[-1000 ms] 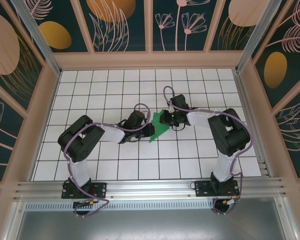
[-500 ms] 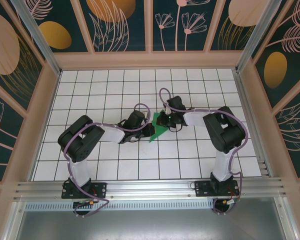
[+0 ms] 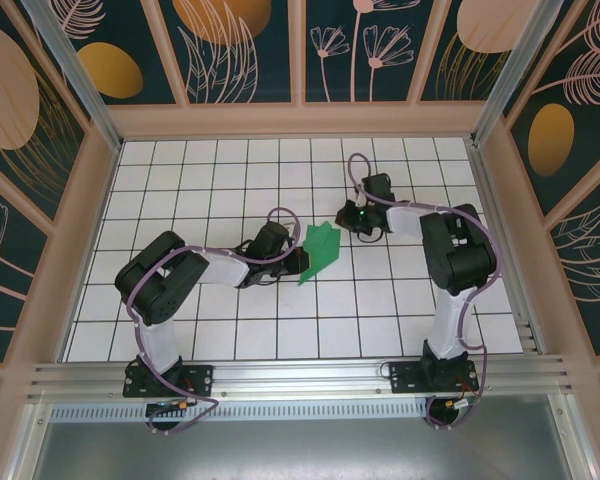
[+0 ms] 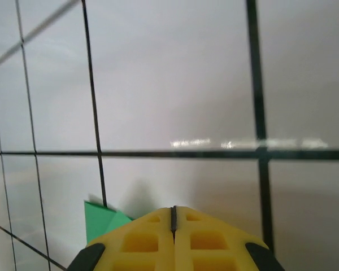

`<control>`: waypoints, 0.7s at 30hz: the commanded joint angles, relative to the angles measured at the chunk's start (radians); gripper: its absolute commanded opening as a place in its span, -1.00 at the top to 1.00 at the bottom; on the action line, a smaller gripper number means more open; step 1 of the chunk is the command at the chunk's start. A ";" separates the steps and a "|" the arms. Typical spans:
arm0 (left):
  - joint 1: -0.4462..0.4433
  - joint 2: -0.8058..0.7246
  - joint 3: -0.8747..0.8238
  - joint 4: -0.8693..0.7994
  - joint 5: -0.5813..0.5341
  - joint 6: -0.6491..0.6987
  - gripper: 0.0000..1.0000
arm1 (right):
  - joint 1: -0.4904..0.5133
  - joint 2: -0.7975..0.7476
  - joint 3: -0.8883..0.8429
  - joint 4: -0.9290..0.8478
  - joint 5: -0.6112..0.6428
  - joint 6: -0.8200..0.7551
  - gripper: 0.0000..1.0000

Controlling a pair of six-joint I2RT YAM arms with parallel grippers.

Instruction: Fold a paper plane with a square sheet of paper (pick it up from the middle)

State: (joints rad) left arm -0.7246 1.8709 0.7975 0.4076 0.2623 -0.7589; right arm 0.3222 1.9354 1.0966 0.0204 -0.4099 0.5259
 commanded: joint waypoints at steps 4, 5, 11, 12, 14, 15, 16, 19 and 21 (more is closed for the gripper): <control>0.005 0.025 -0.041 -0.166 0.006 0.018 1.00 | 0.066 -0.116 -0.086 0.084 -0.071 -0.014 0.85; 0.004 0.027 -0.041 -0.167 0.006 0.019 1.00 | 0.083 -0.108 -0.087 0.080 -0.080 -0.019 0.85; 0.005 0.030 -0.038 -0.172 0.006 0.019 1.00 | 0.139 -0.021 -0.064 0.047 -0.092 -0.026 0.86; 0.005 0.030 -0.040 -0.173 0.006 0.019 1.00 | 0.135 -0.008 -0.059 0.046 -0.090 -0.026 0.86; 0.004 0.030 -0.041 -0.171 0.006 0.019 1.00 | 0.123 0.015 -0.047 0.037 -0.076 -0.030 0.87; 0.004 0.030 -0.041 -0.170 0.006 0.019 1.00 | 0.111 0.026 -0.044 0.035 -0.074 -0.025 0.88; 0.005 0.030 -0.043 -0.170 0.008 0.019 1.00 | 0.098 0.034 -0.042 0.037 -0.072 -0.024 0.88; 0.003 0.027 -0.045 -0.168 0.009 0.018 1.00 | 0.067 0.048 -0.033 0.031 -0.048 -0.020 0.89; 0.004 0.027 -0.049 -0.165 0.011 0.015 1.00 | 0.049 0.060 -0.015 0.024 -0.018 -0.023 0.89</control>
State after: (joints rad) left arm -0.7246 1.8709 0.7967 0.4080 0.2623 -0.7593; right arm 0.4137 1.9629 1.0473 0.0700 -0.5072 0.5217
